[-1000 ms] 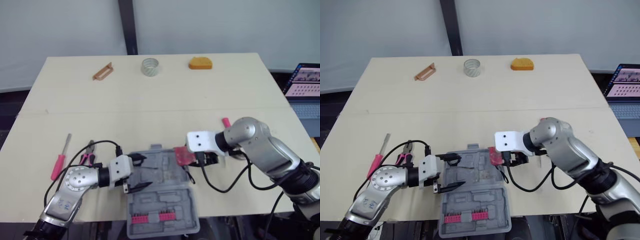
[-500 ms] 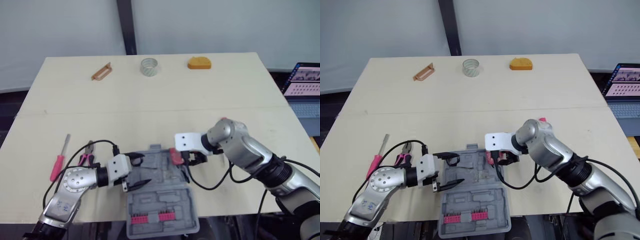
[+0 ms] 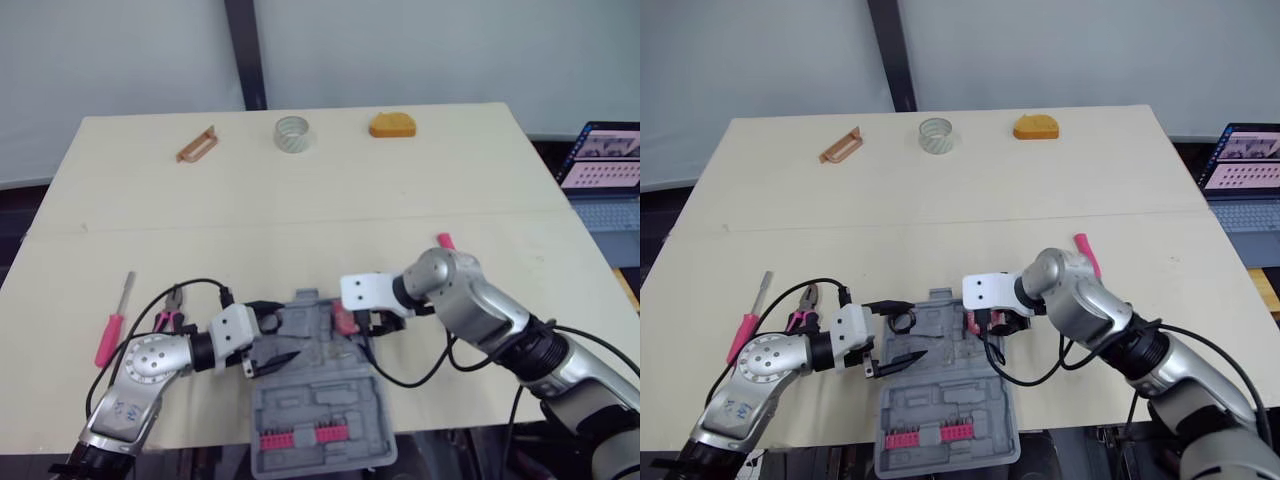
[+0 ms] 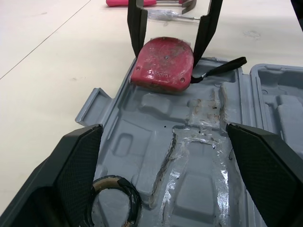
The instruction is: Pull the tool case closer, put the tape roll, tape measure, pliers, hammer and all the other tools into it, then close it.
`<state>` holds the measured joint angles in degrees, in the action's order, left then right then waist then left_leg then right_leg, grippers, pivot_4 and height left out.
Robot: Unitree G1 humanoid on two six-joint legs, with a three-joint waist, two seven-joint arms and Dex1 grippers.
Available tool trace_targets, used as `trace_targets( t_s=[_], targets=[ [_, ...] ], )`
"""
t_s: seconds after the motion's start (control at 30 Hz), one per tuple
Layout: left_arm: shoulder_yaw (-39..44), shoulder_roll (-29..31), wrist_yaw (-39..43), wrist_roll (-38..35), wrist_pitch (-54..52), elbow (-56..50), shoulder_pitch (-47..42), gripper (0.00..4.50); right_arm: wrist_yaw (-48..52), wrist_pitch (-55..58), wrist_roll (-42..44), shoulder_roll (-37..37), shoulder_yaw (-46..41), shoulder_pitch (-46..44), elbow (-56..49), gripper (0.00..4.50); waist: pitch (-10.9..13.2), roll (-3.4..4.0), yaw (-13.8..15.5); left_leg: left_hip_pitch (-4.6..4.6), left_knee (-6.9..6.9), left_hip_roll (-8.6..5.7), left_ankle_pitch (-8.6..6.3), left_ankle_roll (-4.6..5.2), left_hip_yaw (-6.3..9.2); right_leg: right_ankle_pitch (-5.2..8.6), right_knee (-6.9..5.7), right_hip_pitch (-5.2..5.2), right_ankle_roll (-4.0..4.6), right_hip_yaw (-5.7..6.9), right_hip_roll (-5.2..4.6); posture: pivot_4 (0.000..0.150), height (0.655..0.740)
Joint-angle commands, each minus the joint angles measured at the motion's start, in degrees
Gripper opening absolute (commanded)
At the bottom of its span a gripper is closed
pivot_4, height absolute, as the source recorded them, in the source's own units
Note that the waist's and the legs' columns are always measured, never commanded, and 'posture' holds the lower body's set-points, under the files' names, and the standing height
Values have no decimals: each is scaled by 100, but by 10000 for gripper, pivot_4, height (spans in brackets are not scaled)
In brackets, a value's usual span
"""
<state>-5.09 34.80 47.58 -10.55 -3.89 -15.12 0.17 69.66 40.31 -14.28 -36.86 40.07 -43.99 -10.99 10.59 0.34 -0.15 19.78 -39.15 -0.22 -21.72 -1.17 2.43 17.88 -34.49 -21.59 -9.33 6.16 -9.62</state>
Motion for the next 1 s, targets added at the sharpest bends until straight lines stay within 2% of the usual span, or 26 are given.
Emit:
trace_targets(
  t_s=[0.03, 1.0],
  targets=[
    [40, -18, -3, -43, 72, -132, -8, 45000, -76, -37, -110, 58, -5, -12, -85, 28981, 0, 0, 3, 0, 0, 0, 0, 0, 1, 0, 0, 0, 0, 0, 0, 1500, 7400],
    [-38, -32, -9, -76, -292, -395, -144, 45000, -87, -295, -399, 295, -12, 66, 90, 28981, 0, 0, -8, -1, 1, 0, 0, 0, 1, 0, 0, 0, 0, 0, 0, 1500, 7400]
  ],
)
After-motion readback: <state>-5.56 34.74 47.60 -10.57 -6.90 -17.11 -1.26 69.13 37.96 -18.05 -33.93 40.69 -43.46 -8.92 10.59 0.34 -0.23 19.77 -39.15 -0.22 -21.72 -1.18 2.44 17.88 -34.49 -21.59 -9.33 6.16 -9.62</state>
